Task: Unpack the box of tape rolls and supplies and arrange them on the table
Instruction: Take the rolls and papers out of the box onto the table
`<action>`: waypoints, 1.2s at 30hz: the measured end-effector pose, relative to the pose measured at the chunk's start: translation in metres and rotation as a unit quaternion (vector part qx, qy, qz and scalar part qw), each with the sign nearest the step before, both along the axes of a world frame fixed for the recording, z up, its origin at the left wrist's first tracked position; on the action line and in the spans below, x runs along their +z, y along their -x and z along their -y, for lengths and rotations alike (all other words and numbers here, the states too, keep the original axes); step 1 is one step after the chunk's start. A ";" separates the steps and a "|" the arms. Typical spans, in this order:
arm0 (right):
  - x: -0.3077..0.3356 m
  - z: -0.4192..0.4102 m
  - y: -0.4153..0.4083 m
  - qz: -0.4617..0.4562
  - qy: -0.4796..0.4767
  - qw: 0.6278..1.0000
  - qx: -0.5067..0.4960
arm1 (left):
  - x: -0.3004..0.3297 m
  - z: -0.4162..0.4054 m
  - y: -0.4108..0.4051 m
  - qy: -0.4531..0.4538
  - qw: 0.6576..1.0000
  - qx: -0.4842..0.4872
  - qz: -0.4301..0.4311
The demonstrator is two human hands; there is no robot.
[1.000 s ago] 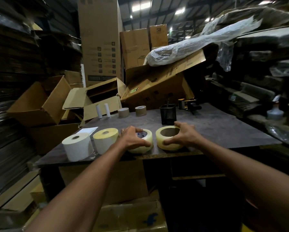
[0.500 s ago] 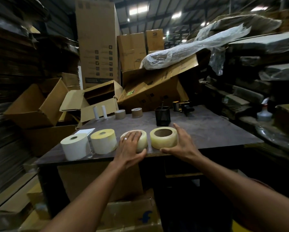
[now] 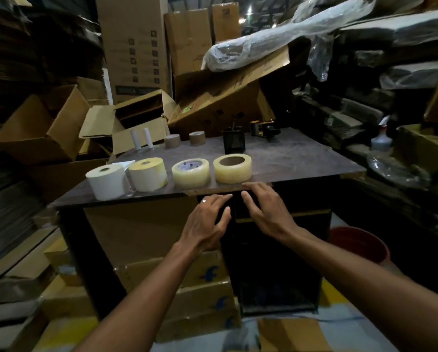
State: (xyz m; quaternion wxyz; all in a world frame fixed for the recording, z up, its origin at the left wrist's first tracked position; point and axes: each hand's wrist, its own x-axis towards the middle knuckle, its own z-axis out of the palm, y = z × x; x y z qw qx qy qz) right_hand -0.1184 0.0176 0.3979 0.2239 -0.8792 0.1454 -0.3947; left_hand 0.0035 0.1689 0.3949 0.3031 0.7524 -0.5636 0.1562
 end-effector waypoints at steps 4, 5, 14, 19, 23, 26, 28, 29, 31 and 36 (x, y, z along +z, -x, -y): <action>-0.037 -0.015 0.026 -0.027 -0.031 0.999 0.004 | -0.043 -0.013 0.032 -0.018 0.998 0.006 -0.057; -0.047 -0.020 0.034 -0.036 -0.037 0.999 0.005 | -0.055 -0.016 0.039 -0.027 0.997 0.007 -0.071; -0.141 -0.056 0.135 -0.129 -0.119 0.984 -0.016 | -0.151 -0.045 0.126 -0.089 0.976 -0.008 -0.201; -0.203 -0.067 0.177 -0.178 -0.208 0.960 -0.060 | -0.218 -0.057 0.177 -0.138 0.953 -0.004 -0.271; -0.248 -0.074 0.201 -0.212 -0.263 0.937 -0.094 | -0.266 -0.066 0.210 -0.185 0.930 0.017 -0.318; -0.282 -0.077 0.213 -0.249 -0.301 0.913 -0.117 | -0.297 -0.070 0.231 -0.205 0.907 0.038 -0.365; -0.306 -0.081 0.220 -0.297 -0.349 0.880 -0.124 | -0.315 -0.071 0.245 -0.221 0.889 0.039 -0.398; -0.317 -0.084 0.223 -0.320 -0.374 0.862 -0.124 | -0.325 -0.072 0.250 -0.228 0.882 0.037 -0.412; -0.338 -0.090 0.229 -0.356 -0.416 0.828 -0.124 | -0.343 -0.076 0.261 -0.251 0.863 0.047 -0.435; -0.386 -0.098 0.240 -0.419 -0.466 0.767 -0.138 | -0.382 -0.087 0.281 -0.314 0.822 0.081 -0.468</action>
